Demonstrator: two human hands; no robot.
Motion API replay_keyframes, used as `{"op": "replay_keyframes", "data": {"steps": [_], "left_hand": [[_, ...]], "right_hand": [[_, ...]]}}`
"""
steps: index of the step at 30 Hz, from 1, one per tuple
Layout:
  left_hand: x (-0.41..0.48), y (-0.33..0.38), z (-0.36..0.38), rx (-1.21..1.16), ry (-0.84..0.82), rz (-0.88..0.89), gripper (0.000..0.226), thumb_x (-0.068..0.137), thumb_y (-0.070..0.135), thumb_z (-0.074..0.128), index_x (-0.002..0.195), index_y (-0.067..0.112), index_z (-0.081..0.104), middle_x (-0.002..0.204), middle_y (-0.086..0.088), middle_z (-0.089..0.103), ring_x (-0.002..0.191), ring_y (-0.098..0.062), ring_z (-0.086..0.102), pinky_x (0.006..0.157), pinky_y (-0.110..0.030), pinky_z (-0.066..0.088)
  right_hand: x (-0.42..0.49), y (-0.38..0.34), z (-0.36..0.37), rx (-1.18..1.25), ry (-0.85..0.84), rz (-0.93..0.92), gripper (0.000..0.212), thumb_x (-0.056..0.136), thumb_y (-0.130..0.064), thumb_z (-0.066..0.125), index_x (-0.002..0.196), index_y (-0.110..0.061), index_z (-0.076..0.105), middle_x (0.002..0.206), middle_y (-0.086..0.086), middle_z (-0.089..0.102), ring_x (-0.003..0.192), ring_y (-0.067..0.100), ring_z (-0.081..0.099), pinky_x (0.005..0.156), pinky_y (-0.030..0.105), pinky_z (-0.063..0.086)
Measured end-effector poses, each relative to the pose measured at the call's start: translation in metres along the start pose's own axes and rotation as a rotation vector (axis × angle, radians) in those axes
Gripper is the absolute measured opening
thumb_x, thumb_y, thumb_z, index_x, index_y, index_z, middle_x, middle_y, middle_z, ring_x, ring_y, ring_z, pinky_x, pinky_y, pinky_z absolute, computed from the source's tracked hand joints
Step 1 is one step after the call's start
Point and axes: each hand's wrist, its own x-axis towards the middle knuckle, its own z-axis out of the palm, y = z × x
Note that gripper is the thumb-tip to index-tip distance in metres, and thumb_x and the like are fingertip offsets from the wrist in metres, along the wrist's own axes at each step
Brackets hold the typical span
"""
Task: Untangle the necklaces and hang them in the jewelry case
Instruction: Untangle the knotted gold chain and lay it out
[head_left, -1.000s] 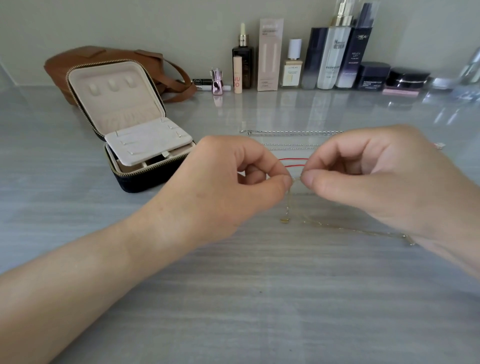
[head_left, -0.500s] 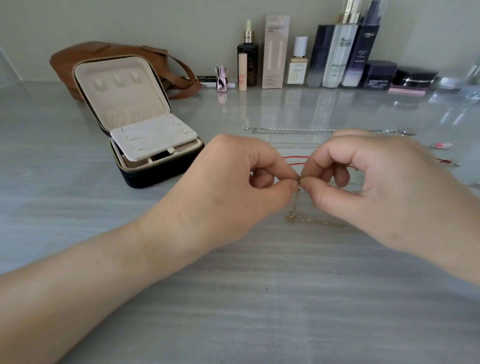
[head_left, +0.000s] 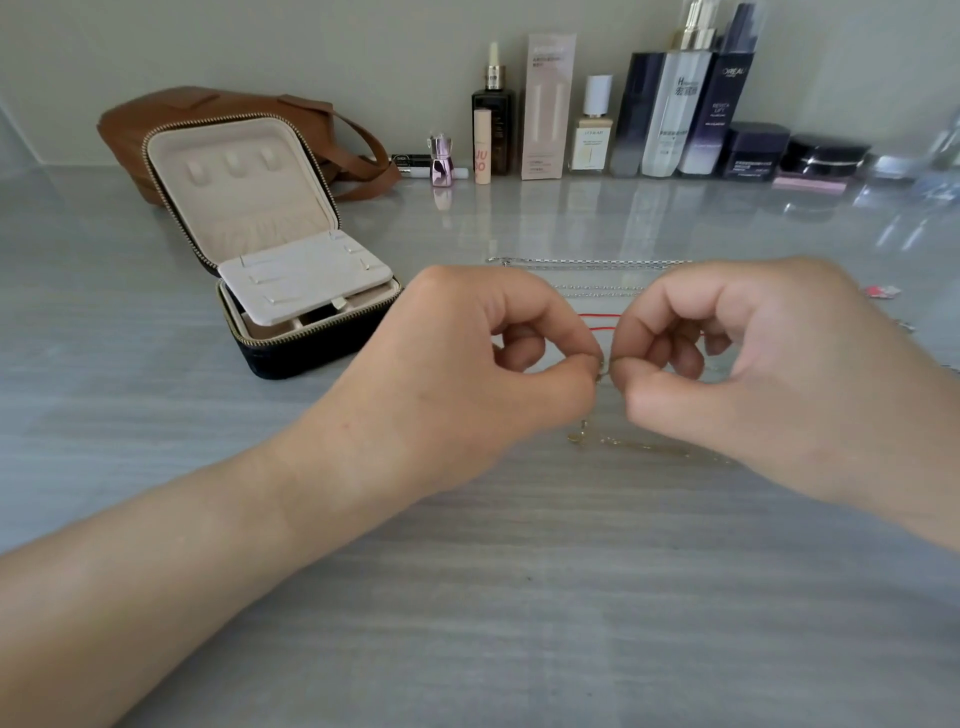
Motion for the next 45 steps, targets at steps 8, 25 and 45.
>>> {"op": "replay_keyframes", "data": {"steps": [8,25,45], "left_hand": [[0.002,-0.003,-0.001,-0.122,-0.019,-0.103,0.007,0.066,0.020,0.074,0.064,0.020,0.067,0.047,0.008,0.037,0.043,-0.005,0.033,0.045,-0.015,0.033],[0.003,-0.007,-0.002,-0.070,-0.020,-0.091,0.006,0.065,0.023,0.071,0.064,0.021,0.065,0.046,0.008,0.040,0.044,-0.004,0.034,0.046,-0.016,0.034],[0.007,-0.005,-0.008,-0.477,-0.135,-0.414,0.003,0.060,0.016,0.058,0.058,0.016,0.055,0.049,0.003,0.036,0.035,-0.008,0.030,0.037,-0.016,0.024]], "right_hand": [[0.005,0.009,0.002,0.357,-0.074,0.131,0.016,0.058,-0.026,0.060,0.071,-0.031,0.068,0.054,-0.010,0.060,0.050,0.002,0.048,0.049,0.015,0.038],[0.002,-0.001,0.002,0.187,-0.004,0.013,0.002,0.060,-0.026,0.070,0.058,-0.027,0.069,0.054,-0.005,0.062,0.047,0.010,0.045,0.045,0.010,0.034],[0.008,0.007,-0.006,0.374,-0.070,0.179,0.021,0.050,-0.029,0.063,0.070,-0.028,0.071,0.072,0.019,0.063,0.061,0.015,0.047,0.065,0.032,0.037]]}}
